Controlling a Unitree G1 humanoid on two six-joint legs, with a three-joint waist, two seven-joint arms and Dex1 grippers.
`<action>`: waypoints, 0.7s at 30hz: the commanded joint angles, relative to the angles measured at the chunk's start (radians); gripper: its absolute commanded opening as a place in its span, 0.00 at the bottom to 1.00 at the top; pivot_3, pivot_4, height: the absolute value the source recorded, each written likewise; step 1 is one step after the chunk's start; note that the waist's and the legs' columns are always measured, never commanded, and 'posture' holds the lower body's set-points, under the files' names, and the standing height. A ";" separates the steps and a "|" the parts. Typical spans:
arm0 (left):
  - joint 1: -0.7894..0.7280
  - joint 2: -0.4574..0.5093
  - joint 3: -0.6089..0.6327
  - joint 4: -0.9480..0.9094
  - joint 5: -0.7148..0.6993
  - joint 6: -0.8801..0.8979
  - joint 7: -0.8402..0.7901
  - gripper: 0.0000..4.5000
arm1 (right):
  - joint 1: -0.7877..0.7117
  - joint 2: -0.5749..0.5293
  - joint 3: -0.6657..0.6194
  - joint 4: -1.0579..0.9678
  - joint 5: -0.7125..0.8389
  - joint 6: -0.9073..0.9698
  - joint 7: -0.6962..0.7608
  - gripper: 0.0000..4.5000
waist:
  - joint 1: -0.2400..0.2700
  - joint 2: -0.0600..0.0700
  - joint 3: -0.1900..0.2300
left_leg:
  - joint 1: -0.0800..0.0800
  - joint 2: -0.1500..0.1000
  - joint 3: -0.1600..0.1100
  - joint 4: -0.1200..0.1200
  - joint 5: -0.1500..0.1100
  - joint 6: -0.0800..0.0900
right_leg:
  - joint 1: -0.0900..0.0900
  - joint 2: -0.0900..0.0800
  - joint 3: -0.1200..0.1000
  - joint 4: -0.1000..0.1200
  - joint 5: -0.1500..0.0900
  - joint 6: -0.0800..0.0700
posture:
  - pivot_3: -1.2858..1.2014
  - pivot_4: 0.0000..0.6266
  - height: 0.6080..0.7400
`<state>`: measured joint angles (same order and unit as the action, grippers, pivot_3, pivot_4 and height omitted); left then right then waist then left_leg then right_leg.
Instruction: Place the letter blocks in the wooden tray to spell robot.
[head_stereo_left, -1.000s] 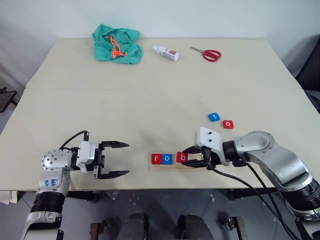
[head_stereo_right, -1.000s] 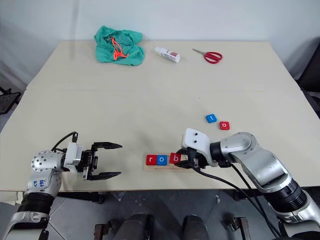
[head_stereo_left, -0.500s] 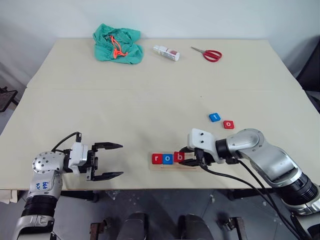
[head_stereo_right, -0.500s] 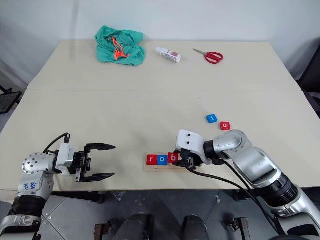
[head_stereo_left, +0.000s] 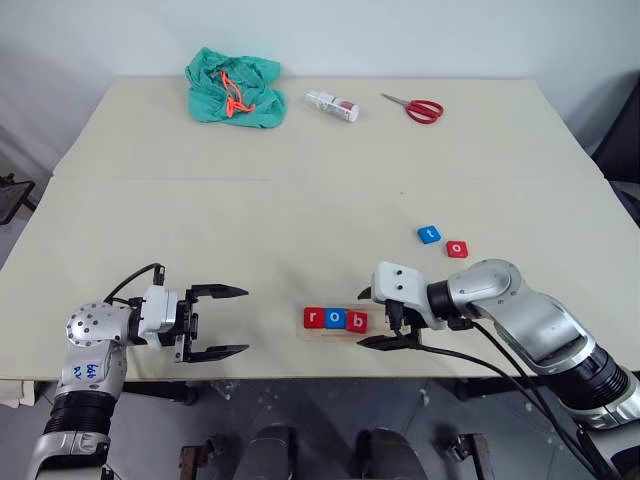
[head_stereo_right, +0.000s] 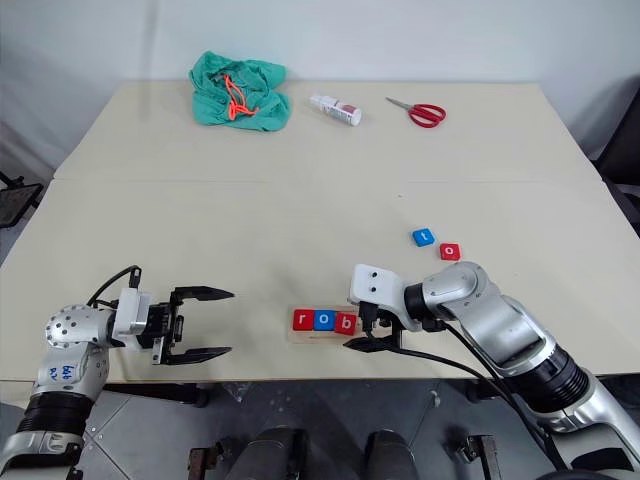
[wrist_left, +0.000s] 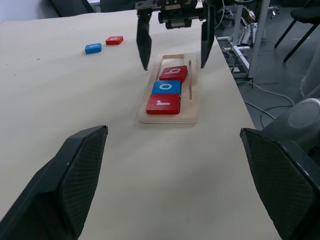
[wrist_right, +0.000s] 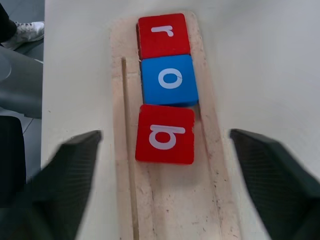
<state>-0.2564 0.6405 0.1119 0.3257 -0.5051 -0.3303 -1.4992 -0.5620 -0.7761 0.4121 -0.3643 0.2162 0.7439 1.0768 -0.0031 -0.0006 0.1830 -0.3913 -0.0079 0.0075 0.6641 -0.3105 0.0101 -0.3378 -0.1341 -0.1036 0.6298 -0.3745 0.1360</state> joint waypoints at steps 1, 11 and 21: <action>0.003 -0.005 0.008 -0.027 -0.005 -0.008 -0.003 1.00 | -0.001 -0.022 -0.069 -0.058 0.035 0.019 0.004 0.99 | 0.000 0.000 0.000 | 0.000 0.000 0.000 0.000 0.000 0.000 | 0.000 0.000 0.000 0.000 0.000 0.000 | 0.52 0.24 1.00; -0.037 -0.028 -0.003 0.011 0.012 -0.014 -0.001 1.00 | 0.101 -0.099 -0.200 -0.221 0.168 0.104 0.013 0.70 | 0.002 0.000 0.000 | 0.000 0.000 0.000 0.000 0.000 0.000 | 0.000 0.000 0.000 0.000 0.000 0.000 | 0.52 0.24 1.00; -0.033 -0.038 0.000 0.000 0.017 -0.015 0.008 1.00 | 0.050 -0.070 -0.030 -0.201 0.130 0.223 -0.062 0.01 | 0.001 -0.001 0.000 | 0.000 0.000 0.000 0.000 0.000 0.000 | 0.000 0.000 0.000 0.000 0.000 0.000 | 0.52 0.24 1.00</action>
<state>-0.2992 0.6011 0.0992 0.3473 -0.4854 -0.3374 -1.4963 -0.4984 -0.8564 0.3722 -0.5708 0.3551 0.9906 1.0255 -0.0025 -0.0012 0.1826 -0.3913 -0.0077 0.0076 0.6639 -0.3105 0.0101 -0.3377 -0.1340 -0.1036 0.6295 -0.3744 0.1360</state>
